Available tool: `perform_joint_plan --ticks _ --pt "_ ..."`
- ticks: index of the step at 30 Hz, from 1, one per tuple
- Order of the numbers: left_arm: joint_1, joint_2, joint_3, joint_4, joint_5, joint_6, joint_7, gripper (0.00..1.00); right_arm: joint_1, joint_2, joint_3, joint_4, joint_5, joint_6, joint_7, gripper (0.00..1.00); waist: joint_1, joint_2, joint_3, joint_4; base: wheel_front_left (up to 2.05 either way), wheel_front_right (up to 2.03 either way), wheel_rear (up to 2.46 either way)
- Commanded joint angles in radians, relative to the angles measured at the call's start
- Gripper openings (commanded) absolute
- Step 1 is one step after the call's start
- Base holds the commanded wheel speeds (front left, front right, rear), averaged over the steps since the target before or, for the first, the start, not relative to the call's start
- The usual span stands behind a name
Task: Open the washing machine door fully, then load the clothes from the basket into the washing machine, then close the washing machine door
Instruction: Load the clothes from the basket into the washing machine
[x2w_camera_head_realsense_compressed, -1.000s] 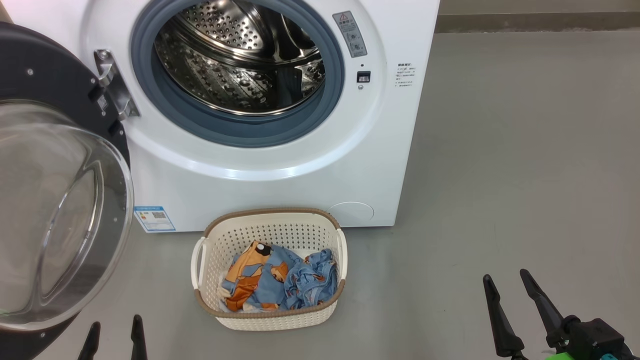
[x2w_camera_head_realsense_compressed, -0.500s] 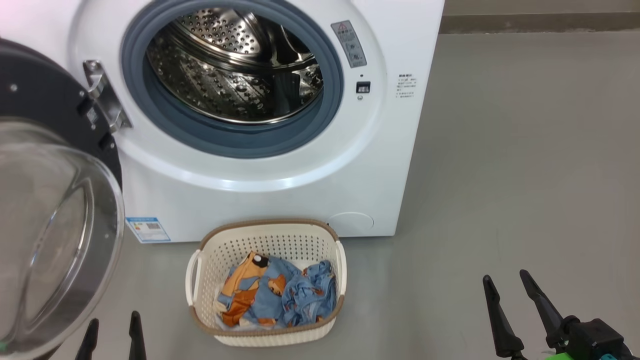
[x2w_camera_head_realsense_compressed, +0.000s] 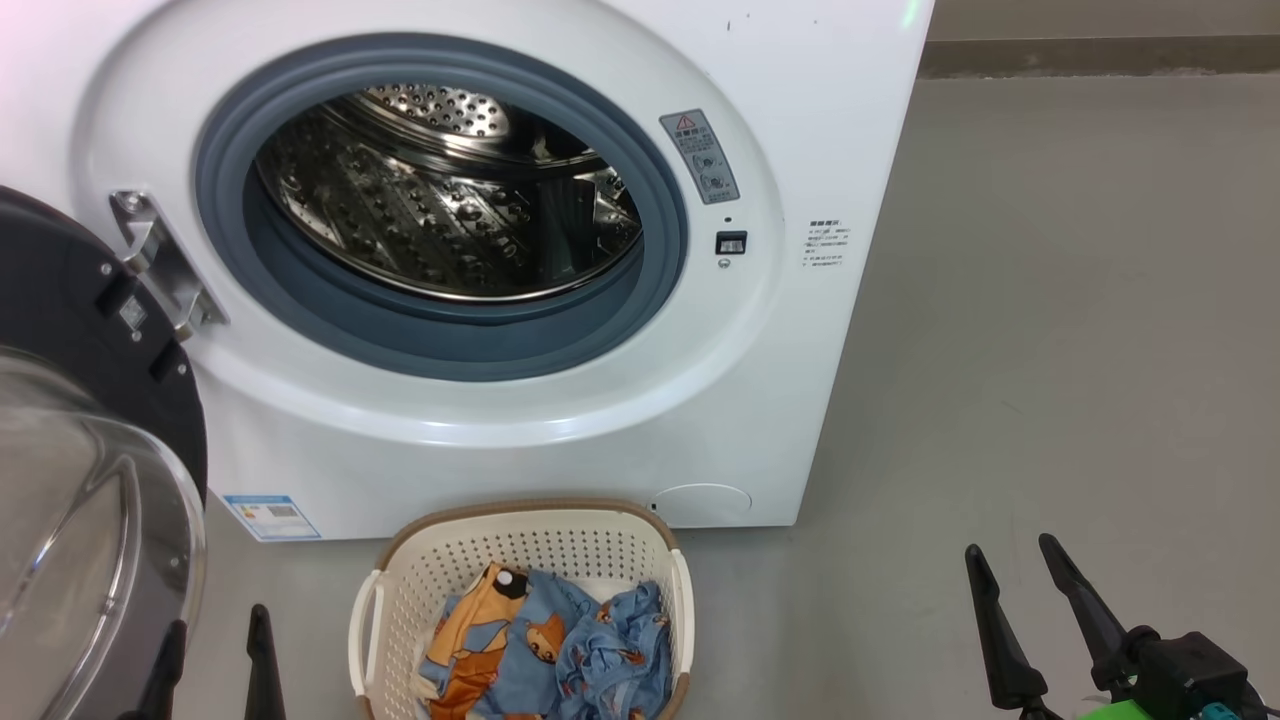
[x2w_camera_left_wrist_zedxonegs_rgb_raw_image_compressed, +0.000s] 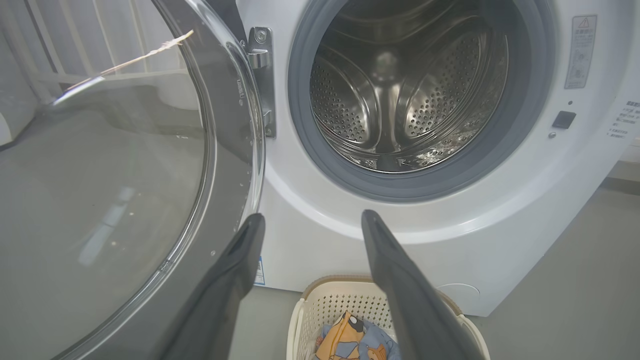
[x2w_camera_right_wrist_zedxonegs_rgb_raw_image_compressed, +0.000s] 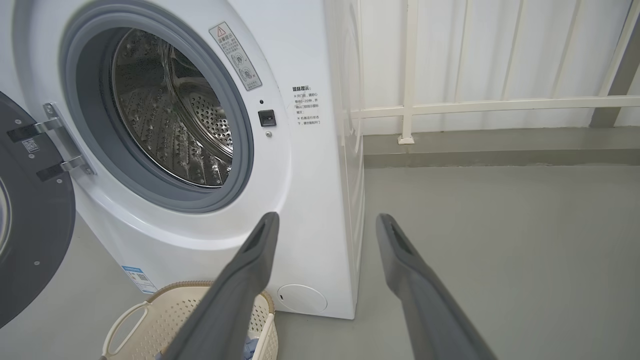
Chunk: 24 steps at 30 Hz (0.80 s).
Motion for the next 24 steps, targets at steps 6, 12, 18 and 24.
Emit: perform_joint_plan --ticks 6,12,18,24 --pt "-0.029 0.013 0.035 -0.024 -0.005 0.007 -0.006 1.0 -0.032 -0.009 0.022 -0.019 0.002 0.003 -0.007 1.0 0.0 0.0 -0.002 -0.001 0.16 -0.16 0.0" --pt "-0.014 0.013 0.021 -0.031 -0.007 0.008 -0.006 1.0 -0.027 -0.009 0.024 -0.015 0.001 0.003 -0.007 1.0 0.0 0.0 -0.005 -0.002 0.0 0.0 0.0" --pt "-0.003 0.013 0.007 -0.041 0.001 0.014 -0.006 1.0 -0.024 -0.009 0.024 -0.015 0.001 0.003 -0.007 1.0 0.0 0.0 -0.006 -0.004 0.0 0.0 0.0" --pt "0.001 0.013 -0.003 -0.046 -0.008 0.017 -0.006 1.0 -0.02 -0.008 0.021 -0.013 0.003 0.003 -0.007 1.0 0.0 0.0 -0.003 -0.003 0.0 0.0 0.0"
